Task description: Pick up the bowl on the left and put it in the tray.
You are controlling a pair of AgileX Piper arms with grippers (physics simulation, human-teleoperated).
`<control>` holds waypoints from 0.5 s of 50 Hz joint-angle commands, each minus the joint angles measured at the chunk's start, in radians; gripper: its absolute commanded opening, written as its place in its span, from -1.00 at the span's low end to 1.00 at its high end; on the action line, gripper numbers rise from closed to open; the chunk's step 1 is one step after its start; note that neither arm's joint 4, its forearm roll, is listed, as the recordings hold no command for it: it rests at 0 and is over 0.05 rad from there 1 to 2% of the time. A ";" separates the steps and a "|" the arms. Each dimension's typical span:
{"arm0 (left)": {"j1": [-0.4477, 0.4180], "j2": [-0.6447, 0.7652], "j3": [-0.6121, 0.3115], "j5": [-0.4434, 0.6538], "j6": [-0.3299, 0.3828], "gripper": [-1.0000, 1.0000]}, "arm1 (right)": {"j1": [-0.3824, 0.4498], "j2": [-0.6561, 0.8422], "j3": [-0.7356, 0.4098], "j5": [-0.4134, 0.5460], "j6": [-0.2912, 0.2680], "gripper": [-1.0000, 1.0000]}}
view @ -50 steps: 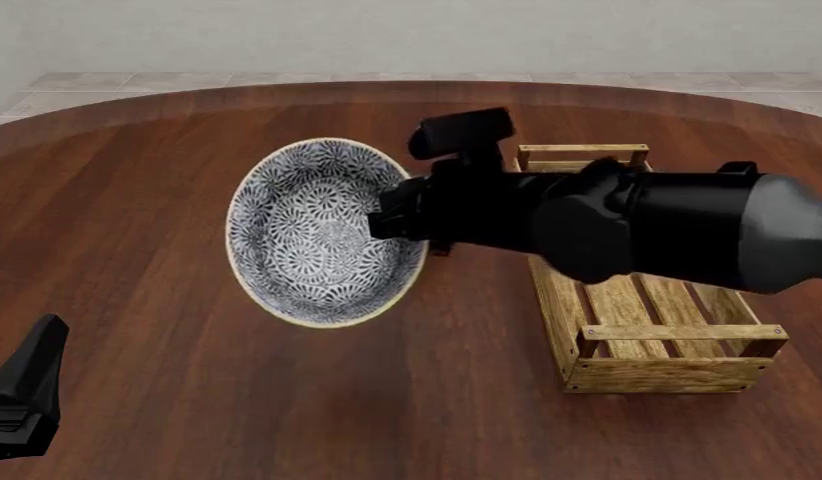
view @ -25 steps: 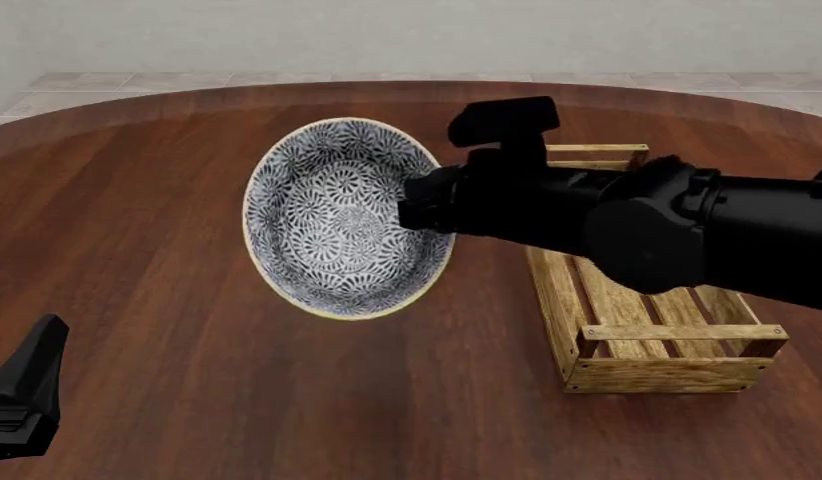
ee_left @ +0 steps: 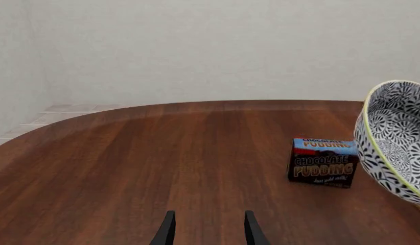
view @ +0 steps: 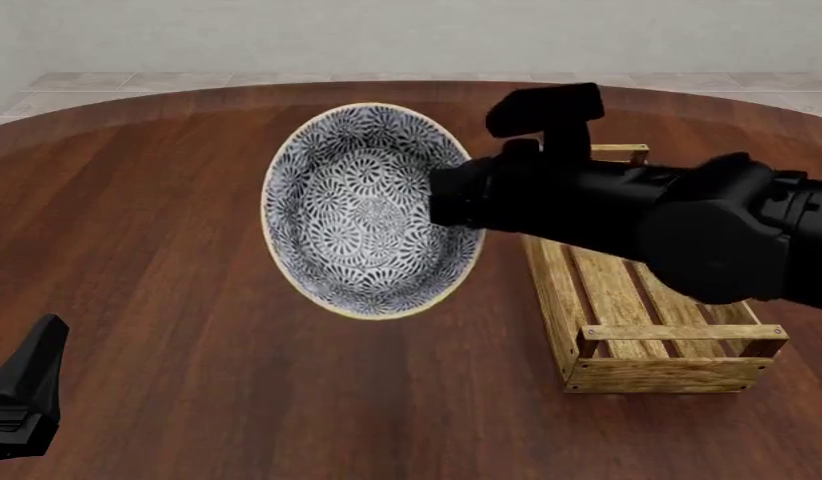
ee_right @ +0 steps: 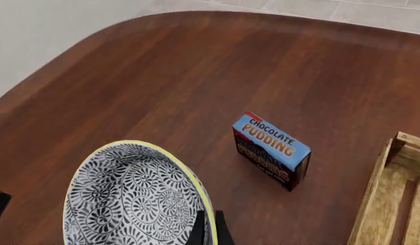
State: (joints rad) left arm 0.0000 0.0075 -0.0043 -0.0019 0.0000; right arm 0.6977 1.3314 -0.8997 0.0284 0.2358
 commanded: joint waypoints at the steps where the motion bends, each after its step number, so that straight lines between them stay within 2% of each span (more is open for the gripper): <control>1: 0.000 0.000 0.000 0.000 0.000 1.00 | -0.005 -0.069 0.010 0.027 -0.009 -1.00; 25: 0.000 0.000 0.000 0.000 0.000 1.00 | -0.011 -0.198 0.015 0.093 -0.032 -1.00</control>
State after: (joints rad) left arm 0.0000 0.0075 -0.0043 -0.0019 0.0000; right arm 0.6907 1.1941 -0.8798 0.0930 0.2093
